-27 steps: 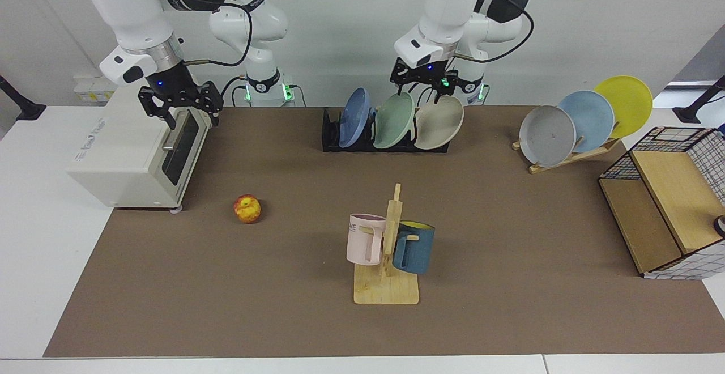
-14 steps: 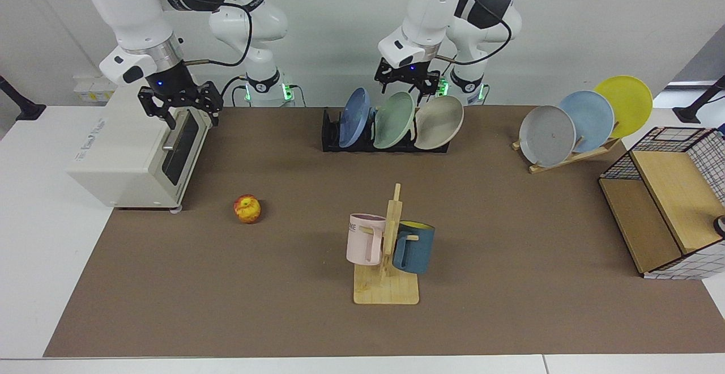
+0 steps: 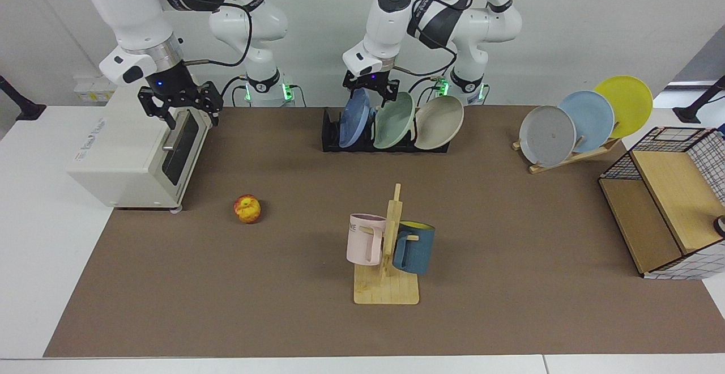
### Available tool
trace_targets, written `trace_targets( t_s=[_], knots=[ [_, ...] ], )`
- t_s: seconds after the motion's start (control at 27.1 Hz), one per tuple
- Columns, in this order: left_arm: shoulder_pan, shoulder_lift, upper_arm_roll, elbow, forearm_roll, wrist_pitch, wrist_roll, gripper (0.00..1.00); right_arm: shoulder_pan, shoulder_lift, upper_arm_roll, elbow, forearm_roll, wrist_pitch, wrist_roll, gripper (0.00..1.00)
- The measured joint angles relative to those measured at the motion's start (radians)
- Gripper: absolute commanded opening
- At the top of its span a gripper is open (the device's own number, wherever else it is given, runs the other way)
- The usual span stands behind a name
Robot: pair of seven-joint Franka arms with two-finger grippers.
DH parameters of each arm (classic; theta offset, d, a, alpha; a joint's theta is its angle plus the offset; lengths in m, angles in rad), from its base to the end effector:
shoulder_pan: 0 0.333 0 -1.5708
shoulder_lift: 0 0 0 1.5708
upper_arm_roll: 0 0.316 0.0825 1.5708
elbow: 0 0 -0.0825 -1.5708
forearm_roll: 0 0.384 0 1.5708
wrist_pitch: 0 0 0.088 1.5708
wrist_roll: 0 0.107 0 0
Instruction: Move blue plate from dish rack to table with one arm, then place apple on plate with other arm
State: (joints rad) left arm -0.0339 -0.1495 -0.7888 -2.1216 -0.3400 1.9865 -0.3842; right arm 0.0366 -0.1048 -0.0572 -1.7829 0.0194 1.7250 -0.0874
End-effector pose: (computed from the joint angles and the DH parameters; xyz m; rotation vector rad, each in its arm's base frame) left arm 0.3291 -0.4003 0.4559 2.9485 -0.4298 -0.1981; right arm 0.5325 -0.0106 0.5940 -3.1164 -0.1004 -0.0749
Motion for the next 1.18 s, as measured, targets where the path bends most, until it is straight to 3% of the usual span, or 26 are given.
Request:
trace_targets(
  t_s=[0.26, 0.41, 0.7, 1.18],
  knots=[
    [0.000, 0.025, -0.019, -0.018, -0.015, 0.041, -0.012, 0.99, 0.000, 0.000, 0.000, 0.000, 0.000, 0.000, 0.000, 1.00],
    [0.000, 0.051, -0.029, -0.019, -0.035, 0.069, -0.012, 0.90, 0.000, 0.000, 0.000, 0.000, 0.000, 0.000, 0.000, 1.00],
    [0.000, 0.069, -0.036, -0.016, -0.037, 0.087, -0.013, 0.41, 0.000, 0.000, 0.000, 0.000, 0.000, 0.000, 0.000, 1.00],
    [0.004, 0.065, -0.030, 0.016, -0.016, 0.037, -0.017, 0.10, 0.000, 0.000, 0.000, 0.000, 0.000, 0.000, 0.000, 1.00]
  ],
)
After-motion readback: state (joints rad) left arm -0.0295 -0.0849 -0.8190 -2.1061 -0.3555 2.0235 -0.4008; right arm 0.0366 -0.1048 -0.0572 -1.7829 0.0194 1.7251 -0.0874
